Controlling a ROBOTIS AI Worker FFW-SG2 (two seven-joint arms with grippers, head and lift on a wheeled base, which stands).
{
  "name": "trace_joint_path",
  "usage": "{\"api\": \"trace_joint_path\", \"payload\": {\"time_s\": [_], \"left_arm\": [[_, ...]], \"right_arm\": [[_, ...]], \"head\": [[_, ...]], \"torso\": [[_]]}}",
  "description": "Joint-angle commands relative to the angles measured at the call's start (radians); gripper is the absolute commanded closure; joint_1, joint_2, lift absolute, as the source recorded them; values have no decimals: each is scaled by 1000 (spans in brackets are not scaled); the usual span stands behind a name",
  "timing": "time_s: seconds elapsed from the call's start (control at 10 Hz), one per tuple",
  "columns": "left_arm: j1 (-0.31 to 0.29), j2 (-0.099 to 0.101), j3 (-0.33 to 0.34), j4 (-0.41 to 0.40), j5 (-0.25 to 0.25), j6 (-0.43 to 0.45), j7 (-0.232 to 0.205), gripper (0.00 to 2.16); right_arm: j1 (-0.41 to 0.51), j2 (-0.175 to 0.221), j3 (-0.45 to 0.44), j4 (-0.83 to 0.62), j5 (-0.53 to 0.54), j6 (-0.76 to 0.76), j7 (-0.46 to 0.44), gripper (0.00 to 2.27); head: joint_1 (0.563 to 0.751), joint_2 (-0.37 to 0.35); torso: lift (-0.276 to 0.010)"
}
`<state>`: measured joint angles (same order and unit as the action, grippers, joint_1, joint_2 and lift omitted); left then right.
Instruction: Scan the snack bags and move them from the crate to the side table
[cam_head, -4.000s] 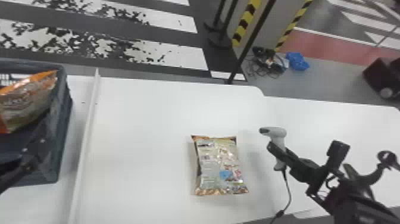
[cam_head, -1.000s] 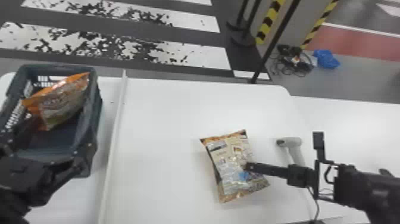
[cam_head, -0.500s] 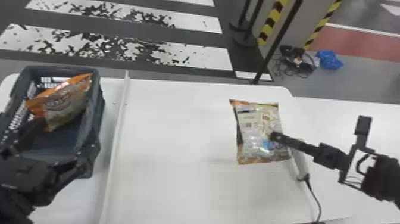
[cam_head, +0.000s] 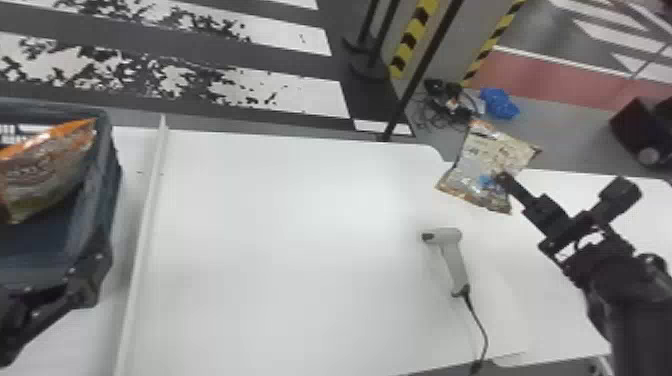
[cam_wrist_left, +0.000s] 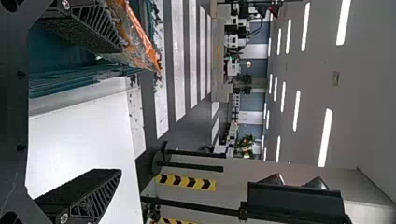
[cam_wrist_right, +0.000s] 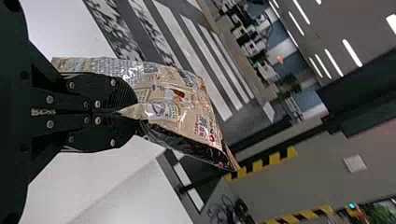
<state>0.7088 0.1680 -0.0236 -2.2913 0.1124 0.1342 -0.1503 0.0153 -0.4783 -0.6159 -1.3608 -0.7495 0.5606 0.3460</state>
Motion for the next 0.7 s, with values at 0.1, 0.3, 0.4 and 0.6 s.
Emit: {"api": "trace_joint_path", "payload": {"time_s": [0.1,0.3,0.4,0.6], "left_arm": [[12,25,5,-2,6,-34,0,80],[12,30,7,15,18,-64,0,80],[14,35,7,27,19,-119,-3,80],[23,41,7,29,33,-153,-15,80]], "right_arm": [[-84,-28,-16,255,-5,-242,-125,2240],[-124,-34,-16,447,-13,-322,-248,2240],[-163,-59,-16,601,-80,-396,-239,2240],[-175,-48,-4,641,-77,-408,-251,2233]], "head": [[695,-350],[695,-350],[695,-350],[695,-350]], "torso": [[-87],[-87],[-87],[-87]]}}
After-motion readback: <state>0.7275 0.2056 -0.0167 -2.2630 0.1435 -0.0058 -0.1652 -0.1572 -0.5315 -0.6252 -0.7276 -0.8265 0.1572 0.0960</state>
